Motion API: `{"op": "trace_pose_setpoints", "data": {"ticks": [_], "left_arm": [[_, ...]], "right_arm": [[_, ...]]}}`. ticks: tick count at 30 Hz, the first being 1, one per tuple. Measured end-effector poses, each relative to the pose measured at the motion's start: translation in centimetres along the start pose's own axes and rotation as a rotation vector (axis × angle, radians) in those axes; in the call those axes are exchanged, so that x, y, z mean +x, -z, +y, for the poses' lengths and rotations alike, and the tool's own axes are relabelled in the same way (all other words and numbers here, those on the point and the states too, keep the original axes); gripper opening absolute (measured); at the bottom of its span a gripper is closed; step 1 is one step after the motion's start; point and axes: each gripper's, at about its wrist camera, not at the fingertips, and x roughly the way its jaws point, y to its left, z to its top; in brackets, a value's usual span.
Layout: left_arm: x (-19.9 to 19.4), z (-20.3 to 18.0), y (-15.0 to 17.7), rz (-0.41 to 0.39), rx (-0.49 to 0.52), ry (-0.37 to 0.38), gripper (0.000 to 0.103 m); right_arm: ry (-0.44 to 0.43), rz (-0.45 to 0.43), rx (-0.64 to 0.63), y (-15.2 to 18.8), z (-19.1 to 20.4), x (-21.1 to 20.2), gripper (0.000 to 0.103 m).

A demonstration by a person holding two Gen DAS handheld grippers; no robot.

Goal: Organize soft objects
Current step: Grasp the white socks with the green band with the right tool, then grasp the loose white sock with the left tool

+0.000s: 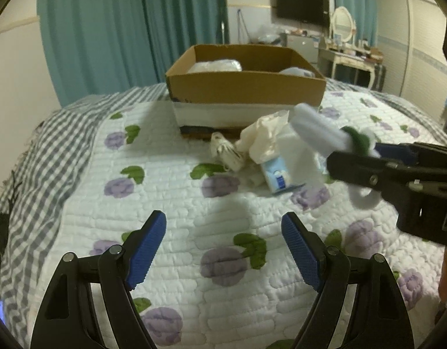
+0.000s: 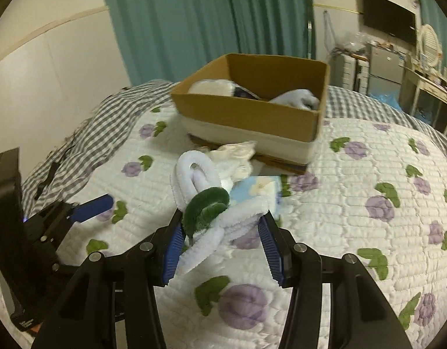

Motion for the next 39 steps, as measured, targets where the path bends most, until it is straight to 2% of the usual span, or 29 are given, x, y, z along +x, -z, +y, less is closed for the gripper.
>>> {"op": "trace_pose_setpoints", "data": {"ticks": [5, 26, 37, 38, 39], "left_arm": [[-0.6, 0.7, 0.1, -0.021, -0.036, 0.039, 0.083], [-0.9, 1.7, 0.3, -0.086, -0.100, 0.165, 0.080], [-1.1, 0.4, 0.2, -0.127, -0.003, 0.241, 0.079], [-1.1, 0.2, 0.2, -0.127, 0.007, 0.244, 0.077], [-1.2, 0.1, 0.2, -0.129, 0.016, 0.244, 0.071]], "right_arm": [[-0.028, 0.019, -0.035, 0.1, 1.5, 0.0, 0.050], [-0.136, 0.067, -0.018, 0.6, 2.6, -0.7, 0.050], [-0.153, 0.085, -0.018, 0.4, 1.6, -1.8, 0.050], [-0.160, 0.091, -0.018, 0.3, 1.5, -1.9, 0.050], [-0.166, 0.095, -0.019, 0.2, 1.4, -2.2, 0.050]]}}
